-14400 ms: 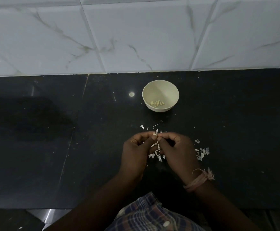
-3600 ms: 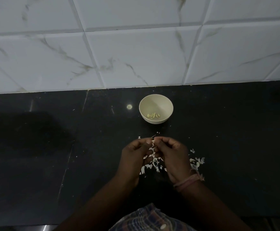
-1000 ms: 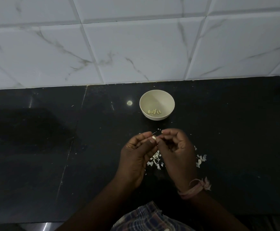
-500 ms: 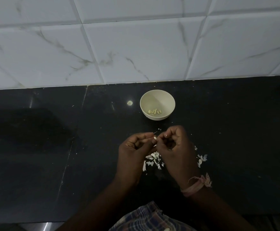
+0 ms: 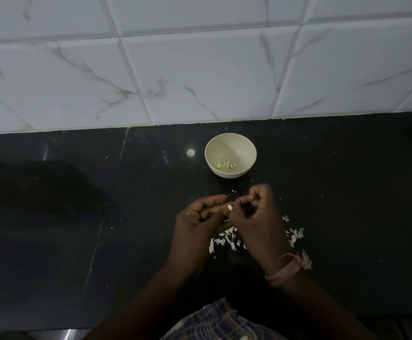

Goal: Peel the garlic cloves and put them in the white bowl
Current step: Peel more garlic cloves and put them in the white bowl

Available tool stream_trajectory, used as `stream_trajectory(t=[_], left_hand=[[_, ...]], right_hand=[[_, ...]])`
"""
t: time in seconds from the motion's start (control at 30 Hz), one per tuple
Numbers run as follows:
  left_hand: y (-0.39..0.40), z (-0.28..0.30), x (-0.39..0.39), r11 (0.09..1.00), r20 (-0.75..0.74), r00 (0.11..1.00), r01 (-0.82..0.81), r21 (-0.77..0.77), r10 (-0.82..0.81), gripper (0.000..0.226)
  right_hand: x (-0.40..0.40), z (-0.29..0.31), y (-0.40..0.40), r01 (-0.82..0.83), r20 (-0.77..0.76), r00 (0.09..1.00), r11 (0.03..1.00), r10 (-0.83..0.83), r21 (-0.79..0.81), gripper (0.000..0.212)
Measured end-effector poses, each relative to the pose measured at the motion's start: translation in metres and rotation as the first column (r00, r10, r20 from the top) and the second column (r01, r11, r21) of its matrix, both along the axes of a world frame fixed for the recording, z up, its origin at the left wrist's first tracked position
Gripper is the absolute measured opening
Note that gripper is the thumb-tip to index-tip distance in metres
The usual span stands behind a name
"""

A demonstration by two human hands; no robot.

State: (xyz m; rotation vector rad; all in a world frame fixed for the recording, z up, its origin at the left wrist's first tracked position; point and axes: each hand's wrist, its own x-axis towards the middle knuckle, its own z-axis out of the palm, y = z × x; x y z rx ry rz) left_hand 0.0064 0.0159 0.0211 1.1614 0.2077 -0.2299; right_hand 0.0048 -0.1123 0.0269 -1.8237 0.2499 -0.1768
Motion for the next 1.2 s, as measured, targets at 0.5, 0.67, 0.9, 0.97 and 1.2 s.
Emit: stream_trajectory(t=[0.5,0.67,0.9,0.97,1.2], left_hand=[[-0.006,-0.006,-0.001,0.998,0.018,0.998,-0.055,0.022,0.054,0.019],[-0.008,-0.007,0.000,0.987,-0.115,0.992,-0.073,-0.144,0.057,0.029],[-0.008,-0.004,0.005,0.953,-0.226,0.972,-0.126,-0.276,0.063,0.029],[-0.008,-0.003,0.006,0.953,-0.228,0.972,-0.126,-0.274,0.063,0.030],[-0.006,-0.005,0.005,0.976,-0.184,0.980,-0.116,-0.187,0.081,0.016]], right_hand=[[-0.001,-0.006,-0.003,0.014,-0.030,0.999,0.988,-0.010,0.157,0.030],[-0.003,-0.005,-0.001,-0.001,0.001,1.000,0.992,0.001,0.124,0.027],[-0.002,-0.005,0.000,0.014,0.072,0.997,0.992,-0.023,0.122,0.031],[-0.001,-0.005,-0.002,-0.003,0.096,0.995,0.996,-0.006,0.095,0.035],[0.000,-0.003,-0.008,-0.098,0.155,0.982,0.994,0.104,-0.045,0.049]])
